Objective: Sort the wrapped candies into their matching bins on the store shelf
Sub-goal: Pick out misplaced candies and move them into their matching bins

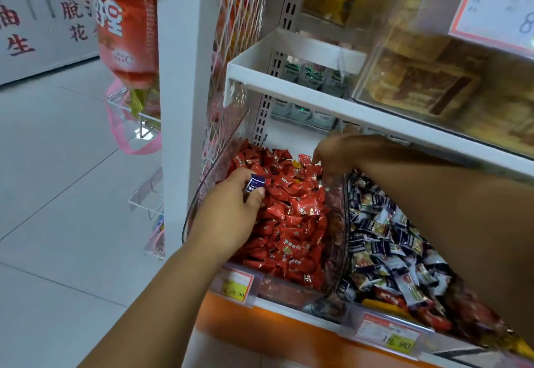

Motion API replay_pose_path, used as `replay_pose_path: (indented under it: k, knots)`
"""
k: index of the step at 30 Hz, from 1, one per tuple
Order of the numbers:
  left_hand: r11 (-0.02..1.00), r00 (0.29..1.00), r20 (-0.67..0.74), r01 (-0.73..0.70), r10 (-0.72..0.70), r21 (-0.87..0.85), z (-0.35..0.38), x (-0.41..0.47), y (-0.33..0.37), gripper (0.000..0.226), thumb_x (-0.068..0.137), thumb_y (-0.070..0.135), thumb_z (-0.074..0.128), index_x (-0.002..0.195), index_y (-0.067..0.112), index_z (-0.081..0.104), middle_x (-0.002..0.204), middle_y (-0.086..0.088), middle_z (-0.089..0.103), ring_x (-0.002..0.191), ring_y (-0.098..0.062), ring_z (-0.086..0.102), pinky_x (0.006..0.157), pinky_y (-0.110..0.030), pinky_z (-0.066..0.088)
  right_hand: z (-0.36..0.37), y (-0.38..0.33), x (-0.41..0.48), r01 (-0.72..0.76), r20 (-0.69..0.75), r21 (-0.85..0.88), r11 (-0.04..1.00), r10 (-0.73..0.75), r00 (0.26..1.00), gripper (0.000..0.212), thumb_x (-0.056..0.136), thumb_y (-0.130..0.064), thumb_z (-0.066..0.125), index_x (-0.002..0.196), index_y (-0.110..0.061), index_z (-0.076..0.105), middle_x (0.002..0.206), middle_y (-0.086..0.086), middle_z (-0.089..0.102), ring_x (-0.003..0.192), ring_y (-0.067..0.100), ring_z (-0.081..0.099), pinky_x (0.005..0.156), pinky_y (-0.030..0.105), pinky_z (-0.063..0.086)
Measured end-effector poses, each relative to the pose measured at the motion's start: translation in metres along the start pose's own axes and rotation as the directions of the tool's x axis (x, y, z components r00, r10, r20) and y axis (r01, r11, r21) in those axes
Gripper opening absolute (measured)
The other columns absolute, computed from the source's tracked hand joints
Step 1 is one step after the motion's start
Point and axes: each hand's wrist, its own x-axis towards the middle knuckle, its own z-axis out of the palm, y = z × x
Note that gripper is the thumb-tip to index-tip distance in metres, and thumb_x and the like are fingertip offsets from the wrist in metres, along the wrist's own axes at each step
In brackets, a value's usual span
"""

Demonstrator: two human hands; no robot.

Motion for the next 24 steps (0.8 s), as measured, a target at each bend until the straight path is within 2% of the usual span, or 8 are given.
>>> replay_pose_path:
  k: [4, 7, 9, 12, 16, 19, 21, 24]
  knots:
    - [1.0, 1.0, -0.007, -0.001, 0.001, 0.018, -0.001, -0.002, -0.002, 0.009, 0.095, 0.028, 0.056, 0.104, 0.028, 0.056, 0.094, 0.009, 0.067, 0.088, -0.014, 0.061, 0.076, -0.03, 0.047, 0.003, -0.015, 0.009, -0.033, 0.049, -0.193, 0.981, 0.043, 0.998, 0.023, 0.079, -0.039, 0.069, 0.098, -0.027, 0.064, 0.084, -0.01, 0.056, 0.086, 0.013, 0.047, 0.092, 0.041, 0.035]
    - [1.0, 1.0, -0.001, -0.006, 0.006, 0.009, -0.003, -0.005, -0.001, 0.012, 0.095, 0.027, 0.054, 0.107, 0.027, 0.056, 0.097, 0.007, 0.067, 0.089, -0.014, 0.06, 0.074, -0.029, 0.045, 0.009, -0.028, 0.003, -0.027, 0.05, -0.286, 0.958, 0.043, 0.998, 0.02, 0.087, -0.04, 0.062, 0.076, -0.026, 0.052, 0.095, -0.014, 0.052, 0.11, 0.013, 0.044, 0.099, 0.04, 0.026]
    - [1.0, 1.0, 0.004, -0.009, 0.009, 0.015, -0.004, -0.006, -0.002, 0.013, 0.096, 0.028, 0.054, 0.109, 0.026, 0.056, 0.098, 0.007, 0.066, 0.09, -0.014, 0.059, 0.074, -0.028, 0.044, 0.013, -0.034, 0.001, -0.021, 0.027, -0.267, 0.964, 0.029, 0.999, 0.004, 0.091, -0.026, 0.058, 0.088, -0.023, 0.057, 0.1, -0.007, 0.054, 0.114, 0.016, 0.049, 0.096, 0.034, 0.031]
    - [0.999, 1.0, 0.017, -0.02, 0.02, 0.028, -0.006, -0.008, -0.003, 0.013, 0.096, 0.028, 0.053, 0.108, 0.026, 0.056, 0.097, 0.008, 0.066, 0.089, -0.014, 0.059, 0.074, -0.028, 0.044, 0.019, -0.04, 0.004, 0.003, 0.058, -0.059, 0.998, 0.0, 0.998, 0.048, 0.086, -0.001, 0.058, 0.133, -0.006, 0.05, 0.11, 0.007, 0.06, 0.09, 0.024, 0.058, 0.071, 0.03, 0.046]
    - [1.0, 0.999, 0.03, -0.021, 0.022, -0.02, -0.008, -0.007, -0.007, 0.008, 0.096, 0.027, 0.054, 0.103, 0.026, 0.056, 0.094, 0.006, 0.067, 0.086, -0.013, 0.062, 0.078, -0.032, 0.049, 0.025, -0.04, 0.005, 0.069, -0.081, 0.14, 0.988, -0.058, 0.995, 0.055, 0.091, 0.002, 0.049, 0.143, -0.005, 0.033, 0.127, 0.015, 0.054, 0.105, 0.028, 0.059, 0.087, 0.033, 0.052]
    - [0.996, 0.999, 0.027, -0.015, 0.018, -0.09, -0.007, -0.006, -0.009, 0.002, 0.095, 0.026, 0.054, 0.096, 0.028, 0.054, 0.087, 0.0, 0.068, 0.08, -0.02, 0.065, 0.075, -0.044, 0.054, 0.025, -0.038, -0.005, 0.104, -0.12, 0.271, 0.957, -0.074, 0.99, 0.063, 0.089, 0.002, 0.051, 0.146, -0.012, 0.028, 0.127, 0.014, 0.053, 0.1, 0.026, 0.058, 0.084, 0.036, 0.054]
    - [0.991, 1.0, 0.018, 0.003, -0.001, -0.132, -0.007, -0.007, -0.007, 0.008, 0.095, 0.026, 0.054, 0.089, 0.031, 0.052, 0.085, -0.003, 0.067, 0.079, -0.023, 0.066, 0.071, -0.047, 0.056, 0.022, -0.036, -0.015, 0.123, -0.13, 0.433, 0.893, -0.074, 0.989, 0.057, 0.089, 0.005, 0.049, 0.14, -0.016, 0.037, 0.123, 0.013, 0.053, 0.086, 0.022, 0.062, 0.064, 0.027, 0.054]
    - [0.981, 0.999, 0.024, 0.036, -0.032, -0.192, -0.007, -0.008, -0.004, 0.012, 0.096, 0.023, 0.052, 0.086, 0.029, 0.05, 0.085, 0.0, 0.068, 0.08, -0.024, 0.068, 0.07, -0.049, 0.056, 0.009, -0.032, -0.035, 0.102, -0.114, 0.765, 0.637, -0.022, 0.993, 0.046, 0.089, 0.009, 0.053, 0.126, -0.018, 0.047, 0.11, 0.009, 0.051, 0.065, 0.02, 0.068, 0.039, 0.02, 0.046]
